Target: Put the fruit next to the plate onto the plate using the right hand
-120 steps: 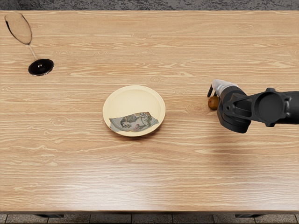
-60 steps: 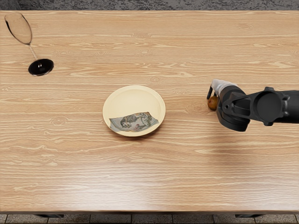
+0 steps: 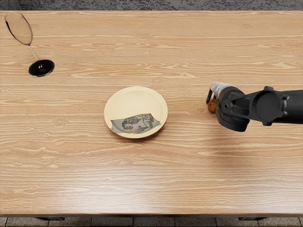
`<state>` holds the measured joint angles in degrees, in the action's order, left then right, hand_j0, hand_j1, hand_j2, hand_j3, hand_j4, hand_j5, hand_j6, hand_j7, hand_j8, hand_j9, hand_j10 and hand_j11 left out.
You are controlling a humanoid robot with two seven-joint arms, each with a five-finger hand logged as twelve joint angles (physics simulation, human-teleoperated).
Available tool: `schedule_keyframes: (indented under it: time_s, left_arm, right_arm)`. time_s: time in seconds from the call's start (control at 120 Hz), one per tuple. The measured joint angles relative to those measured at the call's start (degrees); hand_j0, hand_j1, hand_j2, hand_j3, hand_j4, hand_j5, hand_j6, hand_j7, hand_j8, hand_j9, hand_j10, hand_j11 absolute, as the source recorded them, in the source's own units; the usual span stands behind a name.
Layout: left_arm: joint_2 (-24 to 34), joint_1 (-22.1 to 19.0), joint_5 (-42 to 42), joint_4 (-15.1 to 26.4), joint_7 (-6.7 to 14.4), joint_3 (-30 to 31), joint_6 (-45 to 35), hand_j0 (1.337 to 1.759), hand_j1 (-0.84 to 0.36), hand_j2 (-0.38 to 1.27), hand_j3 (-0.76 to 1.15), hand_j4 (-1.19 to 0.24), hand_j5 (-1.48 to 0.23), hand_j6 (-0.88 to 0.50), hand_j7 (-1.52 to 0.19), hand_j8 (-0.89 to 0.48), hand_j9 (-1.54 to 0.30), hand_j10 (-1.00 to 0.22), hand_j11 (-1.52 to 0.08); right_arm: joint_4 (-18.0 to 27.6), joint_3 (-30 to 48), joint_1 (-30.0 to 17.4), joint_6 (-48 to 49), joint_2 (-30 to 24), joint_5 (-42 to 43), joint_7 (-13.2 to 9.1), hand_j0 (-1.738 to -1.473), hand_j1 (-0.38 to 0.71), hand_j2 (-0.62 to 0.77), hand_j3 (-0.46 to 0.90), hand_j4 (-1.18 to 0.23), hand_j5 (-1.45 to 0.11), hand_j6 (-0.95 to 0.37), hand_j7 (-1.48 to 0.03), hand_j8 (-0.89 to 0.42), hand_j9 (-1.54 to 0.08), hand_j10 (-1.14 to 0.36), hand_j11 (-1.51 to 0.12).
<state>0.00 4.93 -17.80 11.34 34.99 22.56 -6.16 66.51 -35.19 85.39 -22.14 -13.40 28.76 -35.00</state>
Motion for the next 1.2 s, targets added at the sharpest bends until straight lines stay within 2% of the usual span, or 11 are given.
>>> schedule_keyframes:
  time_s: [0.083,0.15,0.275,0.442,0.492,0.783,0.942,1.05,1.2]
  left_arm:
    - [0.0,0.0,0.0,0.0,0.0,0.0,0.0,1.658,0.35,0.0,0.0,0.0,0.0,0.0,0.0,0.0,0.0,0.0,0.0]
    - [0.0,0.01,0.0,0.0,0.0,0.01,0.0,1.658,0.35,0.0,0.0,0.0,0.0,0.0,0.0,0.0,0.0,0.0,0.0]
    - [0.0,0.03,0.01,0.0,0.01,0.02,0.0,1.658,0.35,0.0,0.0,0.0,0.0,0.0,0.0,0.0,0.0,0.0,0.0]
    - [0.0,-0.01,0.02,0.0,0.01,0.02,0.0,1.658,0.35,0.0,0.0,0.0,0.0,0.0,0.0,0.0,0.0,0.0,0.0]
    - [0.0,-0.01,0.02,0.0,0.01,0.02,0.0,1.658,0.35,0.0,0.0,0.0,0.0,0.0,0.0,0.0,0.0,0.0,0.0]
    - [0.0,-0.09,0.02,0.0,0.01,0.02,0.0,1.658,0.35,0.0,0.0,0.0,0.0,0.0,0.0,0.0,0.0,0.0,0.0]
    - [0.0,-0.1,0.03,0.0,0.01,0.02,0.0,1.658,0.35,0.0,0.0,0.0,0.0,0.0,0.0,0.0,0.0,0.0,0.0]
    - [0.0,-0.1,0.03,0.0,0.01,0.02,0.0,1.658,0.35,0.0,0.0,0.0,0.0,0.0,0.0,0.0,0.0,0.0,0.0]
    - [0.0,-0.18,0.04,0.0,0.01,0.02,0.0,1.658,0.35,0.0,0.0,0.0,0.0,0.0,0.0,0.0,0.0,0.0,0.0]
  right_arm:
    - [0.31,-0.01,0.46,0.17,-0.21,-0.38,0.05,-1.657,0.3,0.24,0.0,-0.66,-0.84,-0.54,-0.86,-0.46,-0.86,-0.48,-0.87]
    - [0.48,0.02,0.75,0.52,-0.45,-0.54,0.04,-1.656,0.28,0.17,0.0,-0.65,-0.86,-0.53,-0.86,-0.46,-0.87,-0.47,-0.88]
    - [0.89,1.53,1.02,1.18,-0.96,-0.51,0.05,-1.655,0.28,0.14,0.0,-0.66,-0.89,-0.53,-0.88,-0.46,-0.89,-0.51,-0.9]
    - [1.33,3.07,1.14,2.39,-1.57,-0.53,0.07,-1.653,0.29,0.18,0.0,-0.69,-0.93,-0.52,-0.91,-0.46,-0.93,-0.57,-0.93]
    - [1.82,3.6,1.2,2.71,-2.07,-0.56,0.08,-1.654,0.31,0.23,0.0,-0.68,-0.95,-0.51,-0.93,-0.45,-0.95,-0.59,-0.95]
    - [3.85,7.82,2.45,6.19,-4.77,-0.56,-0.01,-1.652,0.31,0.2,0.0,-0.65,-1.03,-0.49,-0.99,-0.42,-1.01,-0.72,-1.01]
    - [5.6,11.78,2.92,8.69,-6.39,-0.82,0.04,-1.653,0.31,0.33,0.0,-0.69,-1.06,-0.5,-1.02,-0.47,-1.05,-0.76,-1.05]
    - [7.28,13.41,4.6,9.59,-7.0,-2.16,0.05,-1.654,0.31,0.36,0.0,-0.69,-1.09,-0.5,-1.05,-0.5,-1.08,-0.78,-1.08]
    - [8.87,15.33,5.58,10.92,-7.71,-3.07,0.07,-1.655,0.31,0.36,0.0,-0.68,-1.13,-0.48,-1.07,-0.48,-1.11,-0.79,-1.12]
